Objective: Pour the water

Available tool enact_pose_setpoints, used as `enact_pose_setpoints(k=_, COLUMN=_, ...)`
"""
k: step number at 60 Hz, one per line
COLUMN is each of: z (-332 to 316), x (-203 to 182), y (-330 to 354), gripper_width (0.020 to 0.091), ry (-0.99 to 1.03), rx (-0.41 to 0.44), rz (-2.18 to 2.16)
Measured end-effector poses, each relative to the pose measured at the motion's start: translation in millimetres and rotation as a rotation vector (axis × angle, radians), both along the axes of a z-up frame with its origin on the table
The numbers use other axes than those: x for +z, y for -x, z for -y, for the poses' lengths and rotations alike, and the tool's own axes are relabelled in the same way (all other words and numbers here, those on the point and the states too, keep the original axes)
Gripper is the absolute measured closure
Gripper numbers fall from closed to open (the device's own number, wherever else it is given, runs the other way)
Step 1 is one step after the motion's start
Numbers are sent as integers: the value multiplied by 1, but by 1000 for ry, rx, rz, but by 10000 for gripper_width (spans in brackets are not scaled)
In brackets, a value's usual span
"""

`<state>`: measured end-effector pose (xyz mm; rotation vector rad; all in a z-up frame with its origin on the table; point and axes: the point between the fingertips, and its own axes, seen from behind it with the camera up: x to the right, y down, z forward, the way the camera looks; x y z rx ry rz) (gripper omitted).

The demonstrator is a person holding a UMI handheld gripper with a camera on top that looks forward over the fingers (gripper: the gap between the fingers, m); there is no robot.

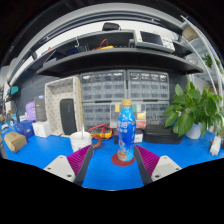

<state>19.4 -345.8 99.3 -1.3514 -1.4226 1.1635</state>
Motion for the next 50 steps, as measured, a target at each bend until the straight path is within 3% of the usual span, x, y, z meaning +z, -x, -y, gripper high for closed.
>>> enact_pose_setpoints(k=15, z=33, x=7, y=-48, gripper_width=264, ry=-5, rx=21, rz=16)
enact_pose_setpoints(k=50, z=31, x=28, y=-89, gripper_width=269, ry=-30, rx=-32, rz=26)
